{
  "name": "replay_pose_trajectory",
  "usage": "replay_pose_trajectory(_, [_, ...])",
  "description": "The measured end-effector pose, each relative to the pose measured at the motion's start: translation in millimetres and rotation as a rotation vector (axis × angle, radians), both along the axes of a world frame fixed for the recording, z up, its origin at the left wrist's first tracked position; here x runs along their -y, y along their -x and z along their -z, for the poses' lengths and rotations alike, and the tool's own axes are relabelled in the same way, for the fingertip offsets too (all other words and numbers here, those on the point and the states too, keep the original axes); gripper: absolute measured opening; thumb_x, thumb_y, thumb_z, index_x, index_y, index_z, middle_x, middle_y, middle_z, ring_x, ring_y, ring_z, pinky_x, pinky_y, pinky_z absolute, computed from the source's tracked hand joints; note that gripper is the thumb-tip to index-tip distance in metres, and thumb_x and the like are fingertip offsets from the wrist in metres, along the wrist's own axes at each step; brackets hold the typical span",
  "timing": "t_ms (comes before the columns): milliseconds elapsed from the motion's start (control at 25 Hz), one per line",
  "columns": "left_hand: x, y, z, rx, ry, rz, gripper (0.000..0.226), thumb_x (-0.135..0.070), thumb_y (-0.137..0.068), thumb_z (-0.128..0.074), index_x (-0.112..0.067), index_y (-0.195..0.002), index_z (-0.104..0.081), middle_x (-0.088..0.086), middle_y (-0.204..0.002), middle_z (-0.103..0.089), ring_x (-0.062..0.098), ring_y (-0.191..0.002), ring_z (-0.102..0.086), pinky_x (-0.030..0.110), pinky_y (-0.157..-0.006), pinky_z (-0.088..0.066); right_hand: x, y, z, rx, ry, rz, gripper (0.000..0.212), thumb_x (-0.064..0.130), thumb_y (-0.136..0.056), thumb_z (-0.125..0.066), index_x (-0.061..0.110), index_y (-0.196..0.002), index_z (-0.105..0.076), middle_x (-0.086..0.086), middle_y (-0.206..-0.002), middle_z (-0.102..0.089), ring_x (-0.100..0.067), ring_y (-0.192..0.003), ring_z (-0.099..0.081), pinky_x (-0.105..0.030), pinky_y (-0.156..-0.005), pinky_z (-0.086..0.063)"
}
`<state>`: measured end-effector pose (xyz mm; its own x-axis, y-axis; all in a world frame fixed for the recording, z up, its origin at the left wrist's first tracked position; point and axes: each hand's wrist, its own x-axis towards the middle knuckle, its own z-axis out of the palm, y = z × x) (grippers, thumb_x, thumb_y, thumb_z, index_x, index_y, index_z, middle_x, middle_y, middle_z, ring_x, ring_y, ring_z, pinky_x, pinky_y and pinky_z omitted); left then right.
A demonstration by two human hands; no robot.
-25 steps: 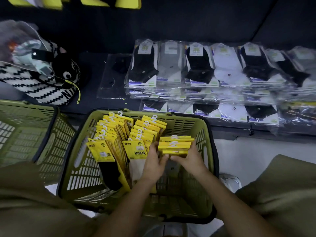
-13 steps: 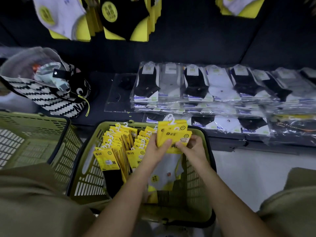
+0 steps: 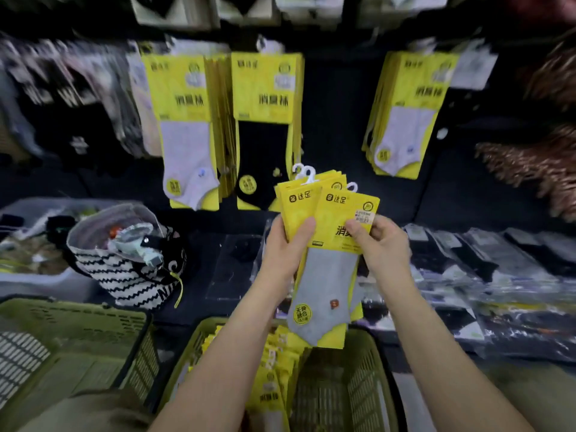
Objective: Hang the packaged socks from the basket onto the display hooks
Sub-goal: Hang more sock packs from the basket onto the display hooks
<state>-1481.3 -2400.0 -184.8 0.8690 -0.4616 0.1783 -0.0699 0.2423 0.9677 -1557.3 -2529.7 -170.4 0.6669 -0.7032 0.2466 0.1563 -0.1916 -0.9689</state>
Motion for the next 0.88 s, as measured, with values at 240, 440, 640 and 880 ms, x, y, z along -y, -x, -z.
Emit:
replay_pose_trajectory(240, [-23, -34, -74, 0.144, -0.001, -0.140, 0.037, -0.038, -0.070, -0.076, -0.032, -0.100, -0.055, -0.010, -0.101, -0.068, 0.003, -0.086, -0.068, 0.021, -0.066, -0.053, -10, -36, -78, 0.125, -0.046, -0.143, 0.019, 0.016, -0.080, -0.071, 0.009, -0.097, -0.066, -0.003, -0.093, -0.070, -0.009, -0.079, -0.064, -0.014, -0.062, -0.052])
replay_pose_trajectory(440, [-34, -58, -101, 0.191, 0.014, -0.183, 0.037, -0.039, -0.070, -0.076, -0.035, -0.100, -0.055, -0.013, -0.102, -0.067, -0.002, -0.085, -0.067, 0.015, -0.061, -0.053, 3, -63, -157, 0.051, 0.339, -0.235, 0.012, 0.020, -0.086, -0.063, 0.022, -0.074, -0.065, -0.001, -0.079, -0.067, -0.010, -0.072, -0.057, -0.022, -0.065, -0.048])
replay_pose_trajectory(640, [-37, -80, -121, 0.178, 0.085, -0.184, 0.048, -0.044, -0.063, -0.078, -0.033, -0.105, -0.056, -0.012, -0.103, -0.069, 0.002, -0.089, -0.068, 0.018, -0.064, -0.053, -3, -88, -201, -0.088, 0.733, -0.245, 0.021, 0.025, -0.091, -0.055, 0.031, -0.071, -0.056, 0.009, -0.075, -0.061, -0.005, -0.068, -0.052, -0.022, -0.062, -0.041])
replay_pose_trajectory(880, [-52, -104, -134, 0.170, 0.069, -0.259, 0.027, -0.037, -0.085, -0.058, -0.025, -0.108, -0.059, -0.006, -0.110, -0.068, 0.011, -0.100, -0.066, 0.033, -0.081, -0.055, -15, -130, -236, -0.121, 0.795, -0.199, 0.021, 0.022, -0.094, -0.049, 0.010, -0.080, -0.057, 0.006, -0.068, -0.048, -0.006, -0.059, -0.040, -0.023, -0.057, -0.034])
